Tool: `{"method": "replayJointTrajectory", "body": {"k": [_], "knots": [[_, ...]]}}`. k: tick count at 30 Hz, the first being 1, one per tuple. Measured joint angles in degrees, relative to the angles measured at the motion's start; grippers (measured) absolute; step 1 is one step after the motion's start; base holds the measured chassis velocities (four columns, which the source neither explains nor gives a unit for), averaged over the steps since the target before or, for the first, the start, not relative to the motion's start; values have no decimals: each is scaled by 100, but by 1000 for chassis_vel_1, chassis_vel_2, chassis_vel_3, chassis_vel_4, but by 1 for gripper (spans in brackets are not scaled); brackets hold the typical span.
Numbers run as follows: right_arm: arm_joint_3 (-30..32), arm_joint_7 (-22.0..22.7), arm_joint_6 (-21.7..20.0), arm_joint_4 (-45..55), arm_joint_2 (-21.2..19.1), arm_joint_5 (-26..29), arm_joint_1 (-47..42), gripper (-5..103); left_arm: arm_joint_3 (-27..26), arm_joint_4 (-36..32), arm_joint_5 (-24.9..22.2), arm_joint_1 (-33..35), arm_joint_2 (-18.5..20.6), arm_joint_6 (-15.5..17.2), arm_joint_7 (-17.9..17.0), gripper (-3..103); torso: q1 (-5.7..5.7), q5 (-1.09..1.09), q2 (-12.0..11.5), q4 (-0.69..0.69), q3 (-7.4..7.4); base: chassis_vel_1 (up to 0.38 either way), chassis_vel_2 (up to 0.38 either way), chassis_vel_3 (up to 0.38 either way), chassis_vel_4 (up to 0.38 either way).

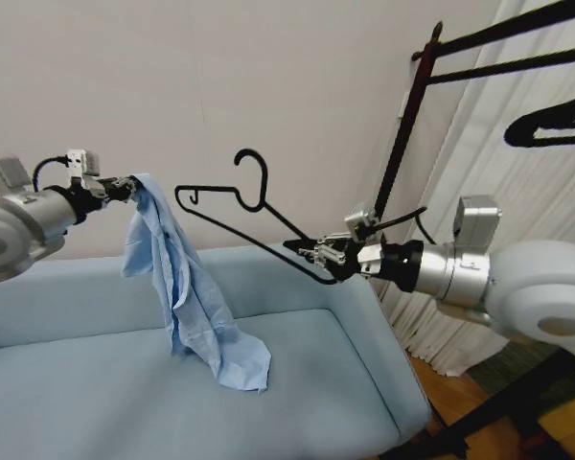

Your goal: Pick up the clothes from the sofa and hang them on the clothes hanger.

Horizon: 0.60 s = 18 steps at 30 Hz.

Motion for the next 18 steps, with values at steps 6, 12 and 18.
{"method": "replayJointTrajectory", "body": {"k": [6, 12, 18], "knots": [[-245, 421, -105, -103, 598, -187, -37, 1, -2, -43, 50, -4, -14, 0, -37, 1, 0, 0, 0, 1, 1, 0, 0, 0, 0], [-510, 582, -118, -253, 965, -425, -15, 1, 14, -59, 103, -19, -38, 0, -48, 1, 0, 0, 0, 0, 1, 0, 0, 0, 0], [-714, 738, -149, -458, 1247, -568, 77, 1, 16, -64, 113, -22, -38, 4, -57, 1, 0, 0, 0, 0, 1, 0, 0, 0, 0]]}}
